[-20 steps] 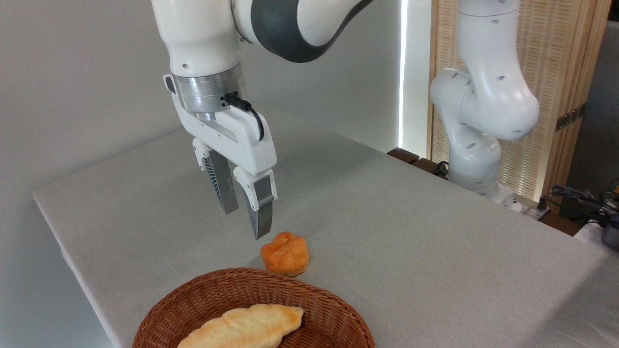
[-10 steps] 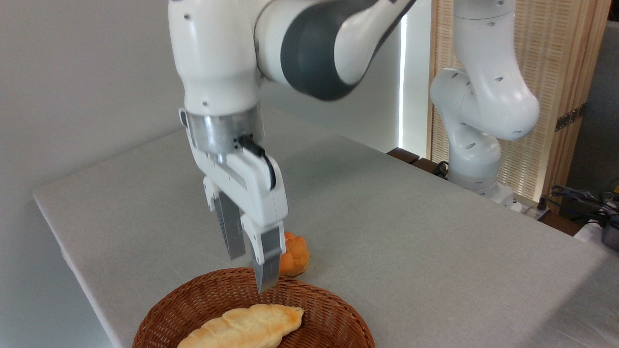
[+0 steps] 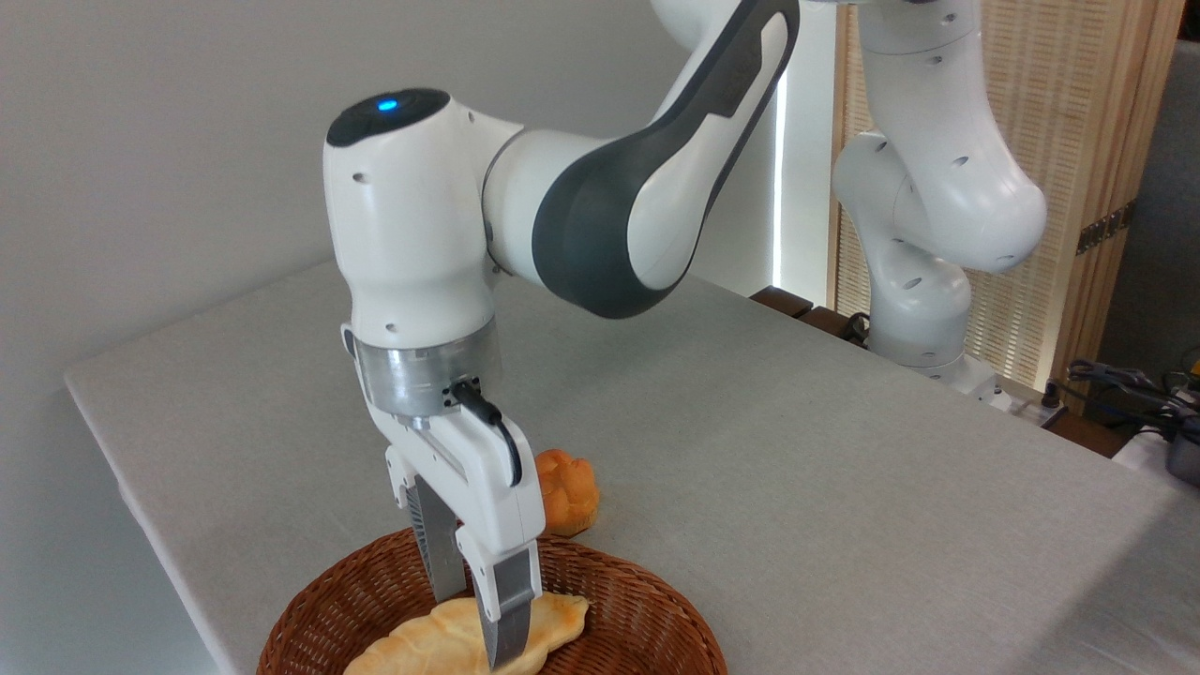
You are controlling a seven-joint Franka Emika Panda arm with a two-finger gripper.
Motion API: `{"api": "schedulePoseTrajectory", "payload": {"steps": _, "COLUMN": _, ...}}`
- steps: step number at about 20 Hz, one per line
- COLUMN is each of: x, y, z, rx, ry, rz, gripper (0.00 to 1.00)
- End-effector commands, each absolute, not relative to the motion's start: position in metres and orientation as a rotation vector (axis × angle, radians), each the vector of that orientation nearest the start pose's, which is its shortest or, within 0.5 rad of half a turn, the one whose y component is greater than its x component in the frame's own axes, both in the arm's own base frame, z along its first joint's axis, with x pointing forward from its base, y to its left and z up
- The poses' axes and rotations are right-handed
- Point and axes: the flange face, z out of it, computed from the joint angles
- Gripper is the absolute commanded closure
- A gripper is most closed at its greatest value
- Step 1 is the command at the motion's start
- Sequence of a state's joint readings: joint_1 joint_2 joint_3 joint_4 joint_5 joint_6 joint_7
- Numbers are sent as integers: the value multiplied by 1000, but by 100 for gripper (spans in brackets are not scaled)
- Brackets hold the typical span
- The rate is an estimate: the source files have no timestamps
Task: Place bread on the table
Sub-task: 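Lower the open gripper down into the basket over the long bread roll, then close the gripper on the long golden bread roll in the basket, then lift the bread roll out of the basket and carry it toward the orange bun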
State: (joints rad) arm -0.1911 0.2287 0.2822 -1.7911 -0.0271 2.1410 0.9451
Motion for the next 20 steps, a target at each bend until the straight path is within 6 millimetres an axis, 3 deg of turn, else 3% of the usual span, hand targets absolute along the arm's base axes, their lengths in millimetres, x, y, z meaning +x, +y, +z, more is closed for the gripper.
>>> {"api": "schedulePoseTrajectory", "payload": {"steps": 1, "x": 633, "y": 50, "z": 435, "rx": -2718, "ry": 1318, "rz": -134, "gripper": 0}}
{"api": "schedulePoseTrajectory", "payload": {"steps": 4, "x": 634, "y": 54, "z": 426, "rx": -2722, "ry": 1319, "rz": -111, "gripper": 0}}
{"api": "schedulePoseTrajectory", "payload": {"steps": 12, "x": 634, "y": 58, "z": 425, "rx": -2716, "ry": 1332, "rz": -106, "gripper": 2}}
{"api": "schedulePoseTrajectory", "payload": {"steps": 14, "x": 634, "y": 58, "z": 425, "rx": -2714, "ry": 1336, "rz": -106, "gripper": 33}}
{"api": "schedulePoseTrajectory", "payload": {"steps": 15, "x": 634, "y": 58, "z": 425, "rx": -2714, "ry": 1336, "rz": -106, "gripper": 44}}
{"api": "schedulePoseTrajectory", "payload": {"steps": 16, "x": 634, "y": 58, "z": 426, "rx": -2713, "ry": 1336, "rz": -108, "gripper": 50}}
{"api": "schedulePoseTrajectory", "payload": {"steps": 20, "x": 634, "y": 58, "z": 426, "rx": -2713, "ry": 1336, "rz": -108, "gripper": 50}}
